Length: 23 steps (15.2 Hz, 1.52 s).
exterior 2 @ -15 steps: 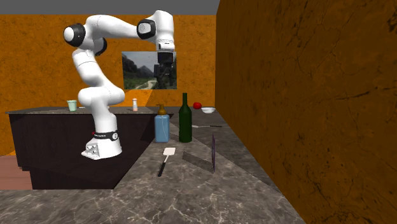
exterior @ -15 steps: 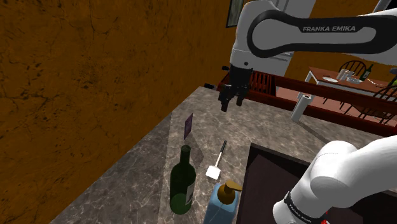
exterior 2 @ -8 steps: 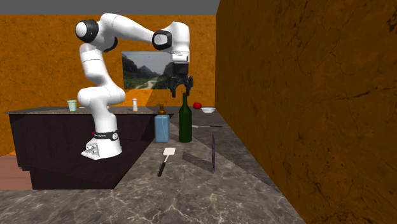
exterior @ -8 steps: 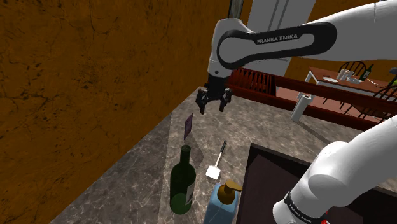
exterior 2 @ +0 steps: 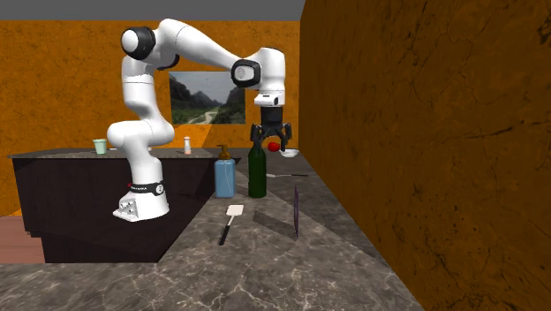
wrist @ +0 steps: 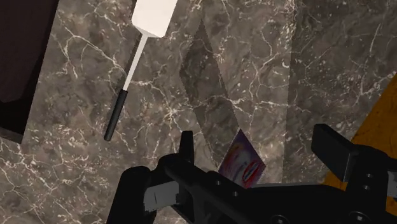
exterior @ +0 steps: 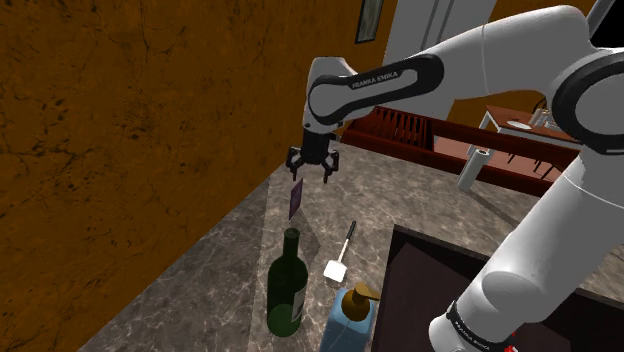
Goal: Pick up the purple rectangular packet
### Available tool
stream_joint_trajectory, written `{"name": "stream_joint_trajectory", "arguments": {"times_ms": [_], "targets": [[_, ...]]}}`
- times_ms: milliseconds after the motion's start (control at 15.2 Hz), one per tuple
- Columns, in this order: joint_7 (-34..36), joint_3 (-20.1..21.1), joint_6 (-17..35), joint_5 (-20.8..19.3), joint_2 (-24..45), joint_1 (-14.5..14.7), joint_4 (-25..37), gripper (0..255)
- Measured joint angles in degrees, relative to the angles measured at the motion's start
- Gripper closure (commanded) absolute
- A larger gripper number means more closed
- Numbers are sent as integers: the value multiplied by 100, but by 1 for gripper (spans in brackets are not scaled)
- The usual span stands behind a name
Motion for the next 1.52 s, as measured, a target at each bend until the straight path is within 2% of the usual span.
{"name": "stream_joint_trajectory", "arguments": {"times_ms": [726, 1254, 1320, 1518], "targets": [[2116, -387, 623, -189, 2135, -93, 1494, 0], [2234, -445, 1059, -201, 2557, -82, 1478, 0], [2233, -445, 1083, -202, 2574, -81, 1469, 255], [2232, -446, 1107, -202, 2584, -80, 1459, 255]]}}
